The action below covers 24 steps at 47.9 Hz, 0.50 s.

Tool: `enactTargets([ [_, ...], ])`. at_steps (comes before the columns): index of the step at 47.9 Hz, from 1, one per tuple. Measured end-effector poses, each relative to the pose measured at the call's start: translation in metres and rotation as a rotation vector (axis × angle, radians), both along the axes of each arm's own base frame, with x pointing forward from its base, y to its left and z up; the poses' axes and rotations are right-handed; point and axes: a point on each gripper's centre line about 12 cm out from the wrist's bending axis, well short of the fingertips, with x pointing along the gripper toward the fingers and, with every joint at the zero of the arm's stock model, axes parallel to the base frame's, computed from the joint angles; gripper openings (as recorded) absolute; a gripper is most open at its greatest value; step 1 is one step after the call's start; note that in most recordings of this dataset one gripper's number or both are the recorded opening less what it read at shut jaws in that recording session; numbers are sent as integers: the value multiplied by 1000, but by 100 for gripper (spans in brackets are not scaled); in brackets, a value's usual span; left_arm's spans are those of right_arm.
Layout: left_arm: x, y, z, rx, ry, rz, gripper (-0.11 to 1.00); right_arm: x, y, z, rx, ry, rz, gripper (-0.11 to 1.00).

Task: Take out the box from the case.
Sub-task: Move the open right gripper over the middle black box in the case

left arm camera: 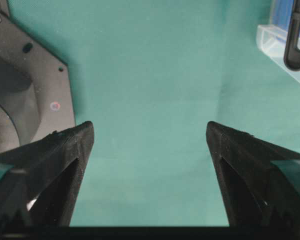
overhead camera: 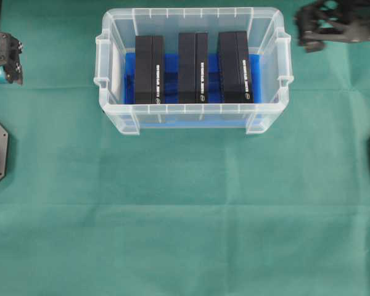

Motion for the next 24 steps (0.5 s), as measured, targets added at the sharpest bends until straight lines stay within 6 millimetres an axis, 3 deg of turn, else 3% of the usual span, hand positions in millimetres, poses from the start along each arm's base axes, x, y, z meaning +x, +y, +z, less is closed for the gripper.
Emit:
enactTargets([
  [15, 0, 0, 0, 2, 0, -9, 86, 79, -10, 4, -18, -54, 46, 95],
  [24, -2, -1, 2, 6, -7, -14, 86, 115, -8, 1, -22, -70, 74, 95],
])
